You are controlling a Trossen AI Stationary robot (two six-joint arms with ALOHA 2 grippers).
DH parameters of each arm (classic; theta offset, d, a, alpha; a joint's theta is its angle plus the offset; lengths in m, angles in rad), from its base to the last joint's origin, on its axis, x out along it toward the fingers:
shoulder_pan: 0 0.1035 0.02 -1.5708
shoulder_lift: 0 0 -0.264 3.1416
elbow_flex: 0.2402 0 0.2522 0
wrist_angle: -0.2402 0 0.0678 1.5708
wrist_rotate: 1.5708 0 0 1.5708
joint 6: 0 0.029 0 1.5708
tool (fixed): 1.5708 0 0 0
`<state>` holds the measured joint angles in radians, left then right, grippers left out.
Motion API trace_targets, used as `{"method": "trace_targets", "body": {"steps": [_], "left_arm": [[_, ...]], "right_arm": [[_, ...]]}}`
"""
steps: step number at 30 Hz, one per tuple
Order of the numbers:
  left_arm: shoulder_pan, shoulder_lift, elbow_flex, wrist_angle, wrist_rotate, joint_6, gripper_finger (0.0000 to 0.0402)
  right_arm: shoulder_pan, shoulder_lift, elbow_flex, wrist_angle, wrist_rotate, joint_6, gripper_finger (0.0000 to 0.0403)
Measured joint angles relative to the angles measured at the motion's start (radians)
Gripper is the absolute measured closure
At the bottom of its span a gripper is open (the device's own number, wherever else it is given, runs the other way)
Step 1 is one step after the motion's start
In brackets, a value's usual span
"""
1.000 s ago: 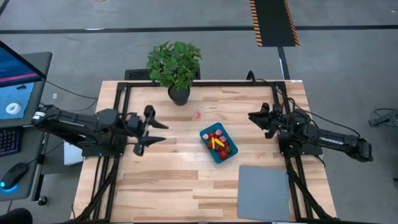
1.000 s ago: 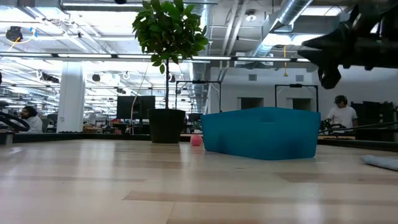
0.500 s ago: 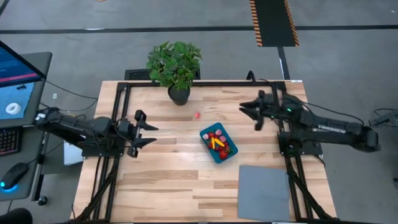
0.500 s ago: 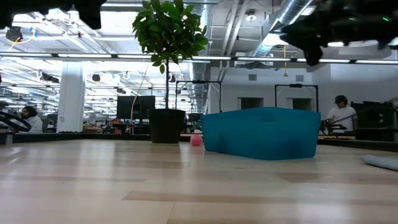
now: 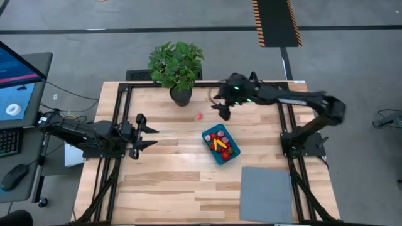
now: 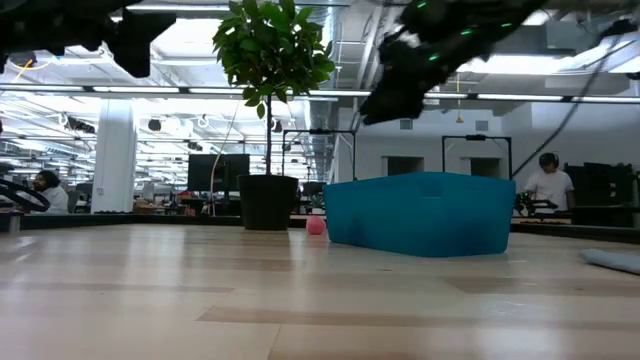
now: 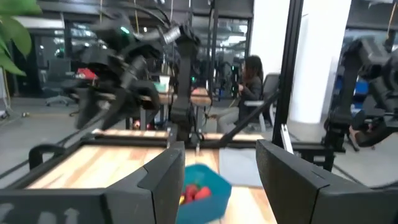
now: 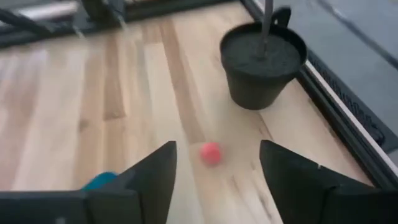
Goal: Pick and placing Produce into tupperware
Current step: Put the apricot into the blue bin
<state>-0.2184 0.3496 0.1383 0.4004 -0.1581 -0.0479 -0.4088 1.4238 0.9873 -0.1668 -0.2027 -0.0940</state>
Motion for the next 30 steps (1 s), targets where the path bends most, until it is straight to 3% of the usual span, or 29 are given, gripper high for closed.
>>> {"method": "trace_targets", "body": {"steps": [6,13,18,30], "left_arm": [[0.000,0.002,0.000,-0.058,0.014,-0.001,0.0214],[0.000,0.001,0.000,-0.063,0.034,-0.001,0.0214],[0.000,0.002,0.000,-0.078,0.034,-0.002,0.0214],[0.000,0.002,0.000,-0.113,0.048,-0.016,0.0214]], "right_arm": [[-0.013,0.251,0.234,-0.149,-0.015,-0.089,0.0138],[-0.019,0.456,0.437,-0.317,-0.063,-0.100,0.0138],[-0.017,0.562,0.505,-0.409,-0.093,-0.123,0.0138],[0.033,0.688,0.587,-0.408,-0.135,-0.057,0.0138]]}}
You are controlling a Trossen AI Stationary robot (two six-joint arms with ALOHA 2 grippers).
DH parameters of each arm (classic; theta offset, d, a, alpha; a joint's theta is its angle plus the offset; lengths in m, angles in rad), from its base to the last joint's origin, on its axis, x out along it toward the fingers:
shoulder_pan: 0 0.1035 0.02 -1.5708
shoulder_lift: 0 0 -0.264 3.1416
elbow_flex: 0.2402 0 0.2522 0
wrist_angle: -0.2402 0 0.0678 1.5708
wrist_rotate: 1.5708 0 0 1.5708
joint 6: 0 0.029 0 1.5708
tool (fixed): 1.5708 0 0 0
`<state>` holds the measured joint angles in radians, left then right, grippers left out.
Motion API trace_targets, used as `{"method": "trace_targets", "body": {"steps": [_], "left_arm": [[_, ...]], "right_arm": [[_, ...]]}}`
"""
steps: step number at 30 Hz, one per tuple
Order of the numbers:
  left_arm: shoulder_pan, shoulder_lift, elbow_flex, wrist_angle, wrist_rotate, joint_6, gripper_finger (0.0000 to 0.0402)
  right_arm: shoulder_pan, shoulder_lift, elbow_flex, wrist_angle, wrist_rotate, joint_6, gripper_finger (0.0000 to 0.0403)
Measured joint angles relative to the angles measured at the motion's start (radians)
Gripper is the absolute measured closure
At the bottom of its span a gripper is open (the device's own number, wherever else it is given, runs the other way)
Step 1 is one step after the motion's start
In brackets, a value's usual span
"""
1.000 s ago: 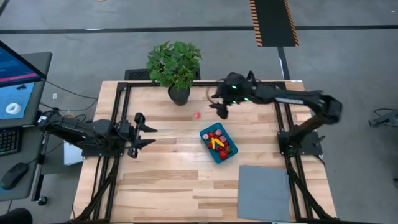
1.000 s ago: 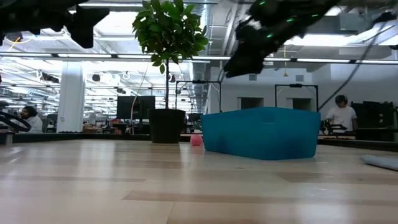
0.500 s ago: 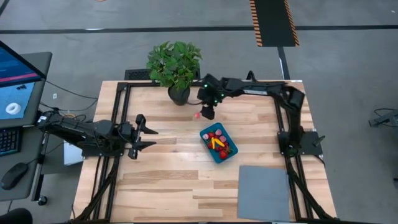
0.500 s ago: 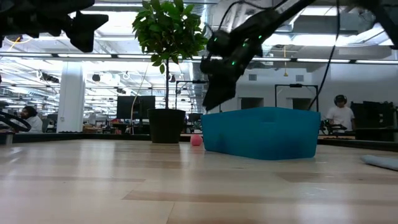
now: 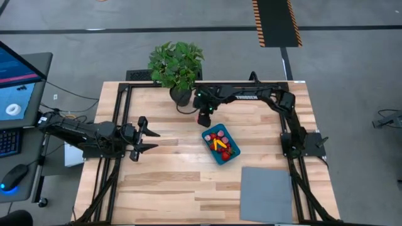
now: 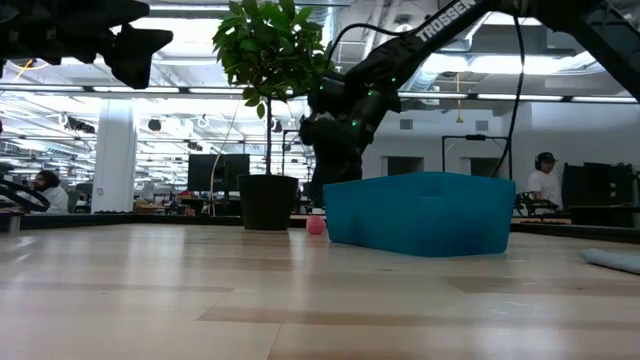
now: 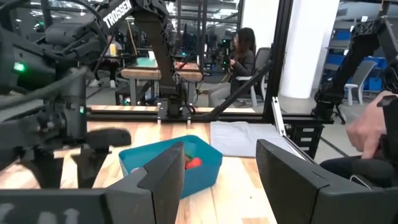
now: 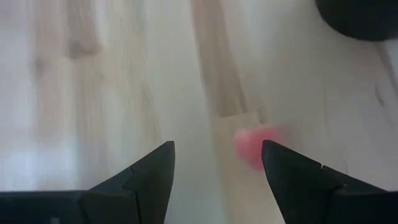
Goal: Pick and placing Produce into tupperware
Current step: Put the apricot into the blue bin
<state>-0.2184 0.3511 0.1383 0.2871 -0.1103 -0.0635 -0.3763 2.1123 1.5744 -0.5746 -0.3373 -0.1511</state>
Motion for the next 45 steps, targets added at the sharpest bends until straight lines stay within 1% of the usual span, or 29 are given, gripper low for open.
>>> {"method": "trace_targets", "body": {"steps": [5,8,12,16,20,24,31,36,45], "left_arm": [[0.000,0.000,0.000,0.001,0.006,0.000,0.0214],[0.000,0.000,0.000,0.004,0.024,0.000,0.0214],[0.000,0.000,0.000,0.017,0.027,0.000,0.0214],[0.000,0.000,0.000,0.019,0.027,0.000,0.0214],[-0.001,0.000,0.000,0.018,0.027,-0.004,0.0214],[-0.012,0.000,0.000,0.018,0.027,-0.011,0.0214],[-0.027,0.000,0.000,0.018,0.026,-0.011,0.0214],[-0.027,0.000,0.000,0.019,0.026,-0.011,0.0214],[-0.027,0.000,0.000,0.018,0.025,-0.010,0.0214]], "right_arm": [[0.010,0.003,0.002,0.018,0.066,-0.009,0.0138],[0.008,0.002,0.002,-0.004,0.104,-0.005,0.0138],[0.012,0.002,0.002,0.014,0.114,-0.008,0.0138],[0.025,0.003,0.002,0.019,0.169,-0.005,0.0138],[0.023,0.033,0.001,0.006,0.195,0.003,0.0138],[0.021,0.027,0.020,0.022,0.190,0.006,0.0138],[0.022,0.028,0.028,-0.006,0.185,0.020,0.0138],[0.025,0.050,0.029,-0.029,0.245,0.065,0.0138],[0.028,0.050,0.029,-0.020,0.256,0.059,0.0138]]}}
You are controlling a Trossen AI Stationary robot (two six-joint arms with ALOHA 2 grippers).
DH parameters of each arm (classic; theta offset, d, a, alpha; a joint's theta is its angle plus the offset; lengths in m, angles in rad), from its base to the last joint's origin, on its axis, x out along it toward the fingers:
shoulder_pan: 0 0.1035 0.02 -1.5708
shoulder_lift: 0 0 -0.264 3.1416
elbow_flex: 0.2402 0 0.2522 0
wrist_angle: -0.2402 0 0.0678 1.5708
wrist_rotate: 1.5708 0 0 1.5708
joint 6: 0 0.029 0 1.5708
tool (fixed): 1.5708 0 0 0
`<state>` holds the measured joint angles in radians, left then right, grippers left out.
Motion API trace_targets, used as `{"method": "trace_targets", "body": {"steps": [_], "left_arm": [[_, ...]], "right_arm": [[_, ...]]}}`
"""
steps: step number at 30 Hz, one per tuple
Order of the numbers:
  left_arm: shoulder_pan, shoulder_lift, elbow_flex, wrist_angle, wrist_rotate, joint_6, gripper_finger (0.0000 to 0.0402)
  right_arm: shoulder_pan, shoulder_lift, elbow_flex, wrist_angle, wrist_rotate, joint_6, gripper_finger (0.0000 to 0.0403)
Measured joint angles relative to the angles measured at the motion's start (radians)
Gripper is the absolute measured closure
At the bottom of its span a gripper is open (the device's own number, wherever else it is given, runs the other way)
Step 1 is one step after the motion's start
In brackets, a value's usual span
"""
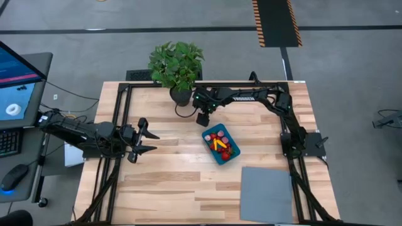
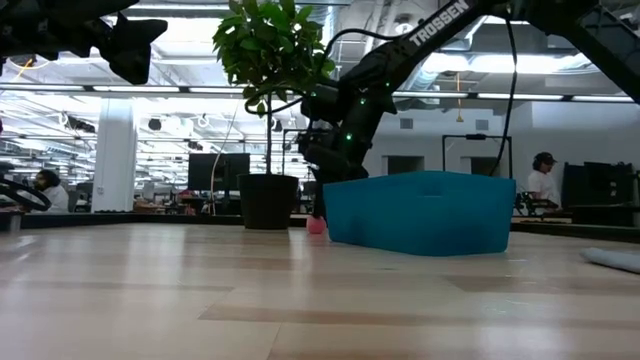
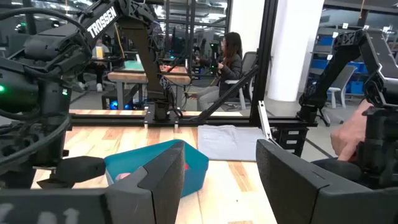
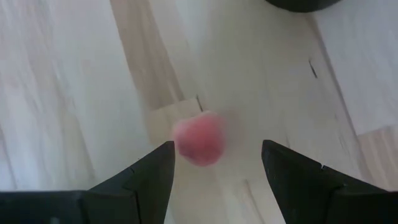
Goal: Pick and placing Produce into tupperware
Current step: Put the apricot into the blue bin
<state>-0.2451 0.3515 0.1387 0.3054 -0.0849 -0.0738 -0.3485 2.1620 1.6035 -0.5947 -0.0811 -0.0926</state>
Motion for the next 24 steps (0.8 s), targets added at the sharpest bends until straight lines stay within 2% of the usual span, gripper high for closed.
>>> {"method": "trace_targets", "body": {"steps": [15,19,24], "left_arm": [[0.000,0.000,0.000,-0.001,0.000,0.001,0.0214],[0.000,0.000,0.000,-0.001,0.000,0.001,0.0214],[0.000,0.000,0.000,-0.002,0.001,0.001,0.0214]], "right_arm": [[0.000,0.000,0.010,-0.027,0.002,-0.009,0.0141],[-0.001,0.000,0.023,-0.039,-0.017,-0.008,0.0178],[-0.007,0.000,0.023,-0.042,-0.026,-0.010,0.0261]]}}
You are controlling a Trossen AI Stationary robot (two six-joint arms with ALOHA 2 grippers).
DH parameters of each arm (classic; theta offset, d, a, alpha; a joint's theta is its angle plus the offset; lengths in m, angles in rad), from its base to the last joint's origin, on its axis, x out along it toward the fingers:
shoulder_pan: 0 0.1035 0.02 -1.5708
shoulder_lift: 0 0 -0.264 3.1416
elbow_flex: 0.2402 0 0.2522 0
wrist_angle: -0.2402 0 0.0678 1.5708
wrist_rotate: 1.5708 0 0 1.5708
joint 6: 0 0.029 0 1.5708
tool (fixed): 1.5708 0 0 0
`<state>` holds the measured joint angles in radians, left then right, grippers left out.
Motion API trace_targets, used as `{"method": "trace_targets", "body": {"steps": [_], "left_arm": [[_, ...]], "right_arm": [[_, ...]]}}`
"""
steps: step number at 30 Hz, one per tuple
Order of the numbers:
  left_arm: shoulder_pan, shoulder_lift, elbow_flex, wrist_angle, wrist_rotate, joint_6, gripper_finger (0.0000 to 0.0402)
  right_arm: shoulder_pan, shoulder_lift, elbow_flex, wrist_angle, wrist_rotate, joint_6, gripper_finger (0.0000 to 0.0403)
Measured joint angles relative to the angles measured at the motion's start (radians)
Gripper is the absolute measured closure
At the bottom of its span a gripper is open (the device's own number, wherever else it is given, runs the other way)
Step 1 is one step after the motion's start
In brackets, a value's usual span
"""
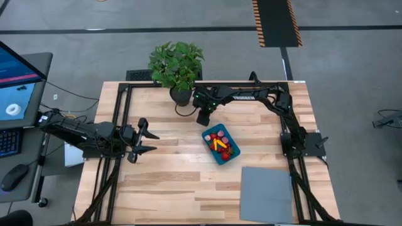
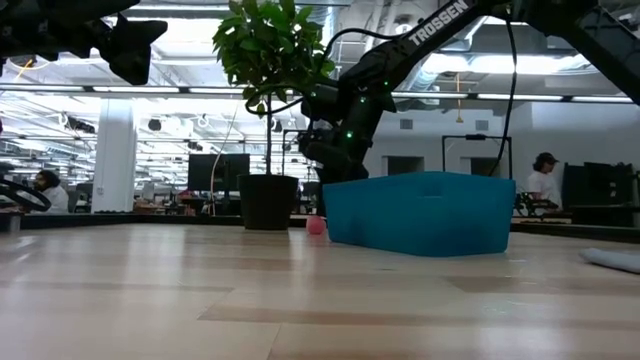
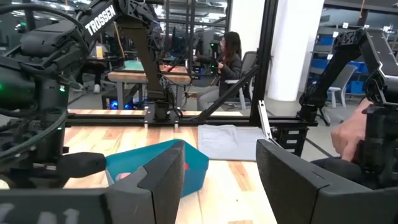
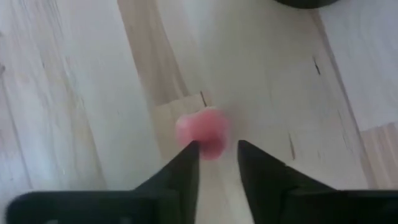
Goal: Pick and placing Produce into tupperware
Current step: Put the apricot into the blue bin
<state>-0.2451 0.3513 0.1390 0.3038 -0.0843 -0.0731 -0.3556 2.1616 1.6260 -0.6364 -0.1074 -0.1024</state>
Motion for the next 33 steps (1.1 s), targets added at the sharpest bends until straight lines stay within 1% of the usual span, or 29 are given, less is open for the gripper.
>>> {"method": "trace_targets", "body": {"steps": [2,4,6,9,12,15,18,20,23,26,29,33], "left_arm": [[0.000,0.000,0.000,0.000,0.009,0.000,0.0214],[0.000,0.000,0.000,0.000,0.025,-0.001,0.0214],[0.000,0.000,0.000,-0.004,0.027,-0.002,0.0214],[0.000,0.000,0.000,-0.023,0.027,-0.017,0.0214],[0.000,0.000,0.000,-0.051,0.027,-0.025,0.0214],[0.000,0.000,0.000,-0.063,0.027,-0.027,0.0214],[0.000,0.000,0.000,-0.063,0.027,-0.027,0.0214],[0.000,0.000,0.000,-0.063,0.027,-0.027,0.0214],[0.000,0.000,0.000,-0.063,0.027,-0.026,0.0214],[0.000,0.000,0.000,-0.064,0.027,-0.022,0.0214],[0.000,0.000,0.000,-0.067,0.027,-0.021,0.0214],[0.000,0.000,0.000,-0.069,0.035,-0.027,0.0214]], "right_arm": [[-0.001,0.000,0.000,-0.003,0.000,-0.003,0.0288],[0.000,0.000,0.000,-0.006,0.000,-0.008,0.0305],[0.002,0.000,0.000,-0.032,-0.018,-0.019,0.0314],[0.018,-0.005,0.000,-0.094,-0.052,-0.043,0.0313],[0.059,-0.017,0.000,-0.151,-0.026,-0.158,0.0294],[0.097,-0.016,0.000,-0.199,-0.013,-0.253,0.0257],[0.125,-0.017,0.000,-0.201,0.069,-0.276,0.0209],[0.132,-0.016,0.000,-0.200,0.102,-0.305,0.0177],[0.136,-0.016,0.000,-0.188,0.167,-0.311,0.0141],[0.136,-0.016,0.000,-0.177,0.212,-0.350,0.0127],[0.139,-0.016,0.000,-0.155,0.198,-0.402,0.0125],[0.162,-0.016,0.000,-0.103,0.215,-0.478,0.0124]]}}
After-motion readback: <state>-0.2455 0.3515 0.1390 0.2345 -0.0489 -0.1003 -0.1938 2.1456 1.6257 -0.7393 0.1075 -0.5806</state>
